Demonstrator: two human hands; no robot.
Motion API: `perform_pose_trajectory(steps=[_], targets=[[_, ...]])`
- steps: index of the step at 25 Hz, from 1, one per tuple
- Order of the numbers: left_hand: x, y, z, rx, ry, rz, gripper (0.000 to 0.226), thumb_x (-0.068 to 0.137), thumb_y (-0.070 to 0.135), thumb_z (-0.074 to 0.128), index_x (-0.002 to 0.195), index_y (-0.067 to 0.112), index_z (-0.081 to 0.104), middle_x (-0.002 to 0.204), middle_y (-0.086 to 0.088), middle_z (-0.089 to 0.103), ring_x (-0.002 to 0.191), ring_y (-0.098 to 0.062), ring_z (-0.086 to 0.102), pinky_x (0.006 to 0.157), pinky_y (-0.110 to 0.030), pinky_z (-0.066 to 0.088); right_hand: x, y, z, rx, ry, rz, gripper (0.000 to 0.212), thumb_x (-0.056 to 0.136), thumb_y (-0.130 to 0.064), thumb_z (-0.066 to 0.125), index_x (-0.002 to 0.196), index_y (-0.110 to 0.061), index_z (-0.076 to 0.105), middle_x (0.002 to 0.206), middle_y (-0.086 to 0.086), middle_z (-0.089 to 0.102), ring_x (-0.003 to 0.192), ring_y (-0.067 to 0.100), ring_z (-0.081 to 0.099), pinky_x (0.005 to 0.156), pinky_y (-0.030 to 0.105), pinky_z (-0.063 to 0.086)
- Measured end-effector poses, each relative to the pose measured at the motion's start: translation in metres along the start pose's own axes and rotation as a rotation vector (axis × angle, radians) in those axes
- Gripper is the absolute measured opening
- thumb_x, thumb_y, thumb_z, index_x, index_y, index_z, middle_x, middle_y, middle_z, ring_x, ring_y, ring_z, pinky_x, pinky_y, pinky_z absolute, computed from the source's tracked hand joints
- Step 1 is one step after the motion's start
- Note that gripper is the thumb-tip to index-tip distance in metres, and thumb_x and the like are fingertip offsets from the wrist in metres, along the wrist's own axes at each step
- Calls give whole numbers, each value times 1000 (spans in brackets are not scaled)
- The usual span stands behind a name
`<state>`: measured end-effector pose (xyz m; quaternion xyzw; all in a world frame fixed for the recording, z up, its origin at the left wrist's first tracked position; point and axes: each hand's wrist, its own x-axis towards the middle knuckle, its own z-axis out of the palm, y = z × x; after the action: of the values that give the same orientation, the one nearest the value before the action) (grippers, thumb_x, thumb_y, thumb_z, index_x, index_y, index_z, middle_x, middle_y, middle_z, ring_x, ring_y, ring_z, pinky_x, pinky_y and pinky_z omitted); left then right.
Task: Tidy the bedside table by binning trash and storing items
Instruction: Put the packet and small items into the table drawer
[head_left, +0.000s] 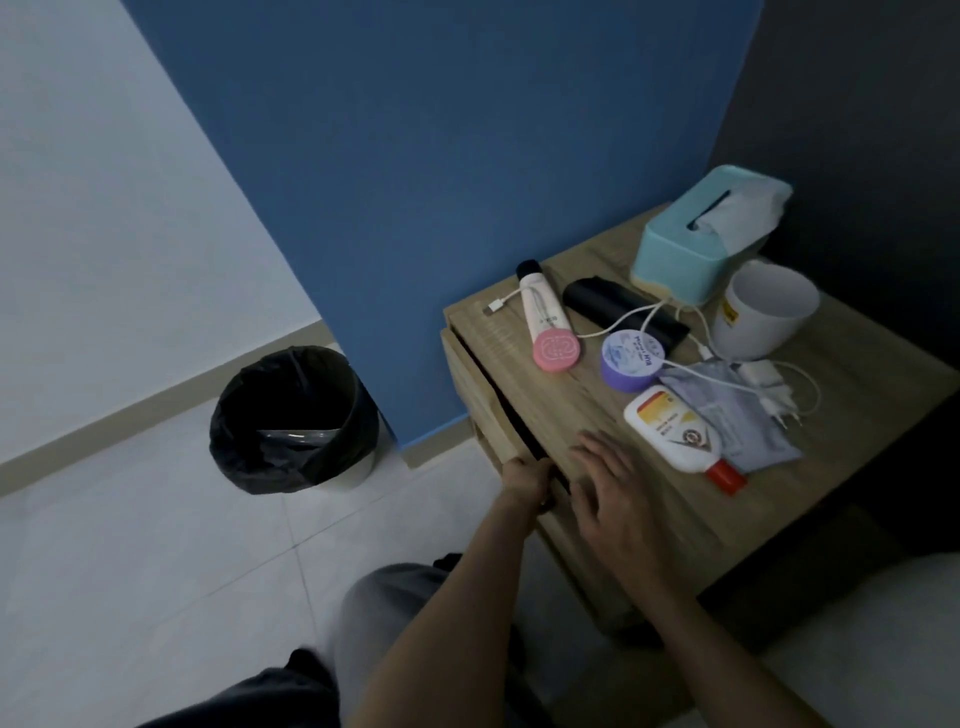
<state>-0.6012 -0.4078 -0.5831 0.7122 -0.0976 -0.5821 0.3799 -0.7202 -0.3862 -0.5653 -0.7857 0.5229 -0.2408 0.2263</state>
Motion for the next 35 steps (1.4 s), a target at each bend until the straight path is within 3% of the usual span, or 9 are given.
perform_pose_trajectory(steps=[4,8,17,20,23,26,29,32,35], targets=[[-15,-10,-24,83,38,11,19,94,15,48,109,2,49,122,-21,56,105,-33,57,75,-37,50,1,1,-1,-13,5,-25,46,82,-29,37,117,-8,60,132,10,56,126,24,47,102,47,42],[-31,-25,-66,51,71,6,31,94,18,48,123,5,47,118,-14,55,102,-27,56,82,-35,51,1,2,-3,-63,-3,-45,36,82,-11,54,118,-10,59,133,10,55,127,24,45,104,45,40],[-52,-55,-144,78,271,-21,38,94,16,49,129,1,46,124,-17,56,110,-31,57,98,-43,49,-3,-1,-2,-61,-19,-43,36,82,-7,57,118,-12,60,134,8,55,128,24,46,104,43,39],[-66,-45,-133,29,508,158,49,93,12,51,139,9,35,141,-13,43,125,-31,47,103,-42,42,-8,-4,-8,119,75,25,29,82,0,58,109,-7,64,123,14,61,118,27,54,95,36,41],[-85,-15,-86,196,624,576,58,87,5,55,140,20,36,148,-1,32,133,-17,37,110,-37,34,-12,-5,-38,196,314,85,18,85,-1,53,99,0,64,109,21,64,100,25,56,84,34,42],[-102,13,-12,437,337,889,57,84,2,51,136,23,42,147,5,31,133,-7,33,113,-24,28,-10,9,-72,71,498,114,24,82,-5,46,99,3,61,110,26,60,105,31,54,87,36,45],[-105,23,54,724,-68,1058,54,84,16,46,138,12,42,149,-6,35,138,-18,27,114,-20,14,-5,34,-84,-4,458,220,32,79,-3,46,106,6,59,116,30,57,112,41,52,94,47,42],[-88,22,88,1180,-197,1008,63,92,20,51,148,16,23,159,-5,15,147,-27,3,119,-47,2,0,58,-89,-64,305,275,35,80,0,54,113,9,56,123,33,52,116,46,49,97,50,40],[-80,15,89,1431,-173,956,61,95,20,46,149,17,18,159,-5,13,146,-31,1,115,-57,11,0,73,-91,-166,134,408,44,84,-13,59,126,-2,50,135,25,44,122,41,41,97,47,39]])
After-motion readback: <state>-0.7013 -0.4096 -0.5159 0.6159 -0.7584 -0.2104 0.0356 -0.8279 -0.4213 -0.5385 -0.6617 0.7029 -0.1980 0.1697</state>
